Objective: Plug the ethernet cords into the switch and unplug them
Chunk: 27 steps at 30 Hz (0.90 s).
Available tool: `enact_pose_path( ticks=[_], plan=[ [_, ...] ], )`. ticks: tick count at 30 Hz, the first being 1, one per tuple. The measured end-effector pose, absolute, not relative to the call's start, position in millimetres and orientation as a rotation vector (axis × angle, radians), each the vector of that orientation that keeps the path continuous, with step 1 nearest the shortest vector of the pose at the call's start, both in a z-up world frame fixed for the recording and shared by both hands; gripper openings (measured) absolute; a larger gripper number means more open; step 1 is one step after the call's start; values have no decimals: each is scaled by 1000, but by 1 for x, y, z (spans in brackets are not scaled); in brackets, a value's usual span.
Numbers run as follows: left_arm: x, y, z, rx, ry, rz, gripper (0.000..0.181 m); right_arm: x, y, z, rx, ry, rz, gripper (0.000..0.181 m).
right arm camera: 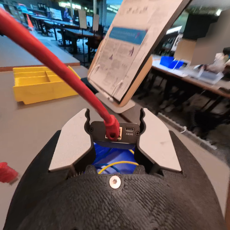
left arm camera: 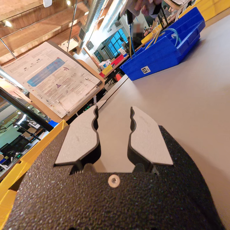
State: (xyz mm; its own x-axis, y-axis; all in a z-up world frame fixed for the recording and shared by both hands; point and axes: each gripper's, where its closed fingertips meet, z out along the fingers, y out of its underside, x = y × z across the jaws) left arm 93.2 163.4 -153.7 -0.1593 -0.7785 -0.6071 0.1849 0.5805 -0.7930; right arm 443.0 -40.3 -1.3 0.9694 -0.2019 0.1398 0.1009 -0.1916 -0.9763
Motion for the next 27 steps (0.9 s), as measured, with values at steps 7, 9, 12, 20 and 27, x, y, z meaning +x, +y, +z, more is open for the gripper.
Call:
enact_pose_path(
  ticks=[7, 9, 12, 20, 27],
  plan=[
    [95, 159, -160, -498, 1534, -874, 49, 460, -64, -91, -2061, 332, -262, 78],
    [94, 159, -159, -500, 1530, -878, 49, 468, -84, -114, -2216, 387, -355, 75],
    [94, 159, -159, -501, 1528, -883, 49, 462, -101, -124, -2342, 418, -352, 75],
    [94, 158, -161, -490, 1539, -868, 49, 431, -203, -155, -3072, 419, -480, 83],
    [94, 157, -161, -484, 1539, -856, 49, 392, -257, -157, -3170, 828, -258, 89]
  ],
)
